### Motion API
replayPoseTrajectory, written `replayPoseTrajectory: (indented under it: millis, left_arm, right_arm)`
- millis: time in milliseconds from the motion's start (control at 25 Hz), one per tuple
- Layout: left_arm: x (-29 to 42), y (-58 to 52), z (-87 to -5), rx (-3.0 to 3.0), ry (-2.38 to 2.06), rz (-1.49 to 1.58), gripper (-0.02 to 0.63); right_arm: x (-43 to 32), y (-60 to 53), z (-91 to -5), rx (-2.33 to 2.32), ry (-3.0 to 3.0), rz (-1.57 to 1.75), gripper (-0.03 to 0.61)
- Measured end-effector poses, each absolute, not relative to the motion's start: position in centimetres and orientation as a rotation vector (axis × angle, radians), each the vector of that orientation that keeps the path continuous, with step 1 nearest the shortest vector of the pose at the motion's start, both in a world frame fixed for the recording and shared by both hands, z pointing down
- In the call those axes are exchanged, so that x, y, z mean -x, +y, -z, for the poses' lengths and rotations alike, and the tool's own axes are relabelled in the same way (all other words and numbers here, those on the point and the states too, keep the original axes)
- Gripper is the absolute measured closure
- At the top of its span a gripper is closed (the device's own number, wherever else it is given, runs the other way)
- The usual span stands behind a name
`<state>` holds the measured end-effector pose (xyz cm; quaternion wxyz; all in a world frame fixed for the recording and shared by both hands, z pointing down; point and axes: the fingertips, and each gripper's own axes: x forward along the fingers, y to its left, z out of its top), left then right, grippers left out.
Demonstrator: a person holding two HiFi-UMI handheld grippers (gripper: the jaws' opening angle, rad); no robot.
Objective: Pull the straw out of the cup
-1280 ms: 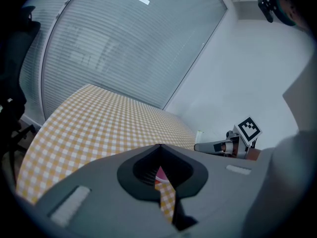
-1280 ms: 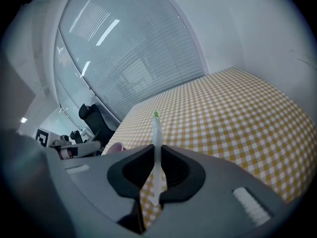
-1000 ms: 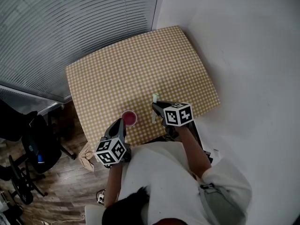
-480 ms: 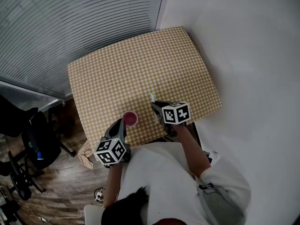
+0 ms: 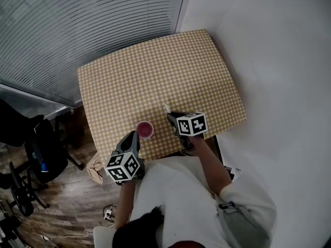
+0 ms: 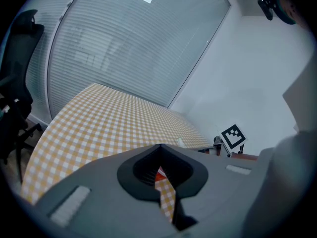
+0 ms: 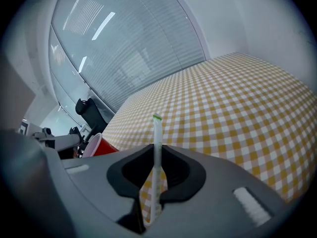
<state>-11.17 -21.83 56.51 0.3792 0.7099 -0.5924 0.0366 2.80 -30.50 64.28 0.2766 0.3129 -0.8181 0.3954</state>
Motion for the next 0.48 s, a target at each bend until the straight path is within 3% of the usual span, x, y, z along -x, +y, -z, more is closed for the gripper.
replayPoseTrajectory:
  millis: [480]
  left_arm:
    - [11.4,-21.6,-56.7,-1.798,-1.522,-0.096,0.597]
  right_arm:
    - [-3.2,-30.1,-65.4,-0.857,-2.157,-1.041,0.518]
